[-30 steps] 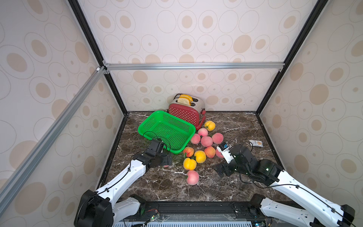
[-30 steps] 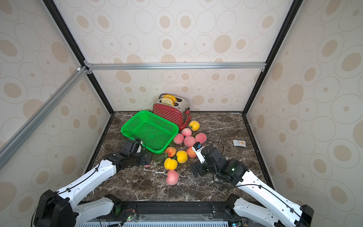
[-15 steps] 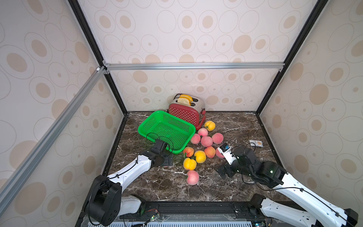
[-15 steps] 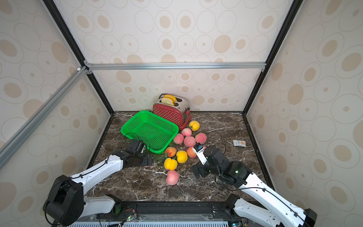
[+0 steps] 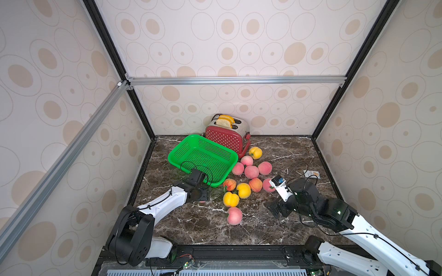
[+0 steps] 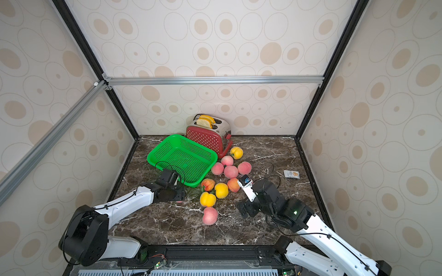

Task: Put the peaches into the basket
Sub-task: Pick up the peach from the center of the board, then place the peach in the basket.

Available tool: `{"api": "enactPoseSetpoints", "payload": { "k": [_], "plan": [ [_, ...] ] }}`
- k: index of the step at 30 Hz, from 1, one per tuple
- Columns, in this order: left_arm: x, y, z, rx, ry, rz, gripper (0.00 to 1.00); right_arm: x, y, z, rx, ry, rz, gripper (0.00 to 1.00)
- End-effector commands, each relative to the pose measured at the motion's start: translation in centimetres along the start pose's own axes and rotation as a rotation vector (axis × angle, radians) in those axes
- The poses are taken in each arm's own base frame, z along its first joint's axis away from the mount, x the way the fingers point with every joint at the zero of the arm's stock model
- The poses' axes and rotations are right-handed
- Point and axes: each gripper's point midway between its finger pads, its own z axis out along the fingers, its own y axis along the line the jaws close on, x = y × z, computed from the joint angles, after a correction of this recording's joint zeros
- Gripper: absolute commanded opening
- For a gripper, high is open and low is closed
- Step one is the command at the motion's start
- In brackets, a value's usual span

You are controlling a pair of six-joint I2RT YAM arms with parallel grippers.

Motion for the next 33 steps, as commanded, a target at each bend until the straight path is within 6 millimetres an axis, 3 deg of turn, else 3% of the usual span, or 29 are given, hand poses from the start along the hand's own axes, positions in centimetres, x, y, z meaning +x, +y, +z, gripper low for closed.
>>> {"api": "enactPoseSetpoints", "payload": {
  "k": [1, 8, 14, 18, 26, 33],
  "plan": [
    [-0.3, -0.6, -0.3, 0.025, -0.015, 0.008, 0.62, 0.4, -0.1, -0.1, 0.011, 0.009, -0.021, 1.0],
    [1.6, -0.5, -1.7, 0.045, 0.0, 0.013, 0.56, 0.5, -0.2, 0.0, 0.018, 0.018, -0.027, 1.0],
    [3.7, -2.5, -4.9, 0.088, -0.015, 0.054, 0.56, 0.2, -0.1, -0.1, 0.013, 0.009, -0.025, 1.0],
    [3.7, -3.7, -7.7, 0.122, -0.045, 0.075, 0.57, 0.0, 0.1, 0.1, 0.0, 0.006, -0.024, 1.0],
    [-2.1, -5.7, -13.1, 0.111, -0.182, 0.168, 0.58, 0.6, 0.8, 1.0, -0.034, 0.044, -0.016, 1.0],
    [-7.0, -8.6, -13.3, 0.113, -0.207, 0.26, 0.64, 0.8, 2.0, 1.5, -0.103, 0.069, -0.017, 1.0]
  ]
}}
